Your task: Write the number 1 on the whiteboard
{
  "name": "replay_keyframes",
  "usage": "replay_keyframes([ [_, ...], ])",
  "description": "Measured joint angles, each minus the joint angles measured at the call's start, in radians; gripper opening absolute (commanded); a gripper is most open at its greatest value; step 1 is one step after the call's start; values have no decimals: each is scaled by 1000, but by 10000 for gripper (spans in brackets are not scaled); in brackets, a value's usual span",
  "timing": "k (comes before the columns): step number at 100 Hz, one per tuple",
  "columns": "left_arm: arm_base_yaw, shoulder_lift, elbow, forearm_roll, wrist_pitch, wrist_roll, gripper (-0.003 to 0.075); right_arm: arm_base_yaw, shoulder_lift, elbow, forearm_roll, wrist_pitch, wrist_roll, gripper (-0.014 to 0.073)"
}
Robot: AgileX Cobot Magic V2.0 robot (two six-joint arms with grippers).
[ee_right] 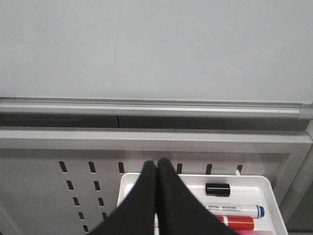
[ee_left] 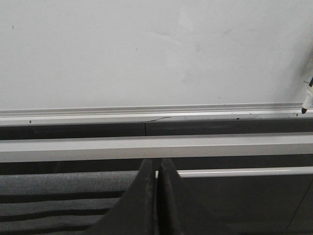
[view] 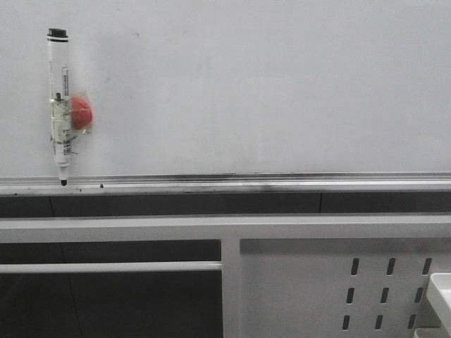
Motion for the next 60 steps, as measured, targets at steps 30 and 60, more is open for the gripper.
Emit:
replay_keyframes([
  [30,0,0,0,0,-275,0,-20,0,0,0,0,-54,0,-71],
  [60,0,0,0,0,-423,0,-20,0,0,0,-2,-184,0,-71],
])
